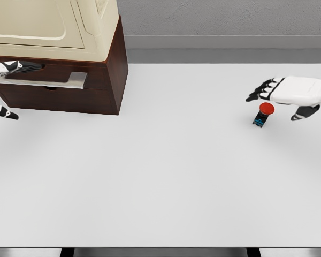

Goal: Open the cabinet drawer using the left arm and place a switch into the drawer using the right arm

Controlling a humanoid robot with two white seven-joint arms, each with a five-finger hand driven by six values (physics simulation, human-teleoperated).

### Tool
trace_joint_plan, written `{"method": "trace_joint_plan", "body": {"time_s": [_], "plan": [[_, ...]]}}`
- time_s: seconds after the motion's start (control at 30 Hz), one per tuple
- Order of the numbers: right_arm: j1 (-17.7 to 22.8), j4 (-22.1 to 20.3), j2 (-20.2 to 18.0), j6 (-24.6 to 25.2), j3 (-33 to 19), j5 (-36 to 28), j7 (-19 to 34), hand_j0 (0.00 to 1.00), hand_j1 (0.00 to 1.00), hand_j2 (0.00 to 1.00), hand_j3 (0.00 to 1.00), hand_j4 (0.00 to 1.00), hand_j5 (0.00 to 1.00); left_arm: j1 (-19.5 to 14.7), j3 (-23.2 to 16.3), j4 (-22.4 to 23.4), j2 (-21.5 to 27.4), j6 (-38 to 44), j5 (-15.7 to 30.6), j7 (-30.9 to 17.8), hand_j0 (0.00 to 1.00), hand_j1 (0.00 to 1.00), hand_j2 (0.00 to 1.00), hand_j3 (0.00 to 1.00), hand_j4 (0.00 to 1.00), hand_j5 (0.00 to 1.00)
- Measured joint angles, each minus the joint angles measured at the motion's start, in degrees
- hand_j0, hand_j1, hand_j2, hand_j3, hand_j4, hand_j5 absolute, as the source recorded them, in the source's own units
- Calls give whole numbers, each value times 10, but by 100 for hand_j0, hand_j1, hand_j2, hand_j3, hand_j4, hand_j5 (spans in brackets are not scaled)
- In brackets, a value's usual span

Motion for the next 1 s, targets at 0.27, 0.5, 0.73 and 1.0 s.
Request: {"method": "trace_joint_plan", "body": {"time_s": [0.27, 0.5, 0.73, 1.0], "plan": [[-13, 37, 33, 0, 6, 31, 0, 100, 100, 100, 100, 100, 100, 0, -1, 10, -18, 3, -23, 0, 100, 100, 100, 100, 100, 100], [-16, 63, 51, 0, 7, 56, 0, 100, 100, 100, 100, 100, 100, -2, -1, 49, -23, -1, -52, 0, 100, 100, 100, 100, 100, 100], [-16, 90, 61, 0, 14, 74, 0, 100, 100, 100, 100, 100, 100, 1, 1, 51, -25, -4, -56, 4, 100, 100, 100, 100, 100, 100], [-24, 111, 79, 0, 15, 83, 0, 100, 100, 100, 100, 100, 100, 4, -7, 35, -19, -41, -71, 2, 100, 100, 100, 100, 100, 100]]}}
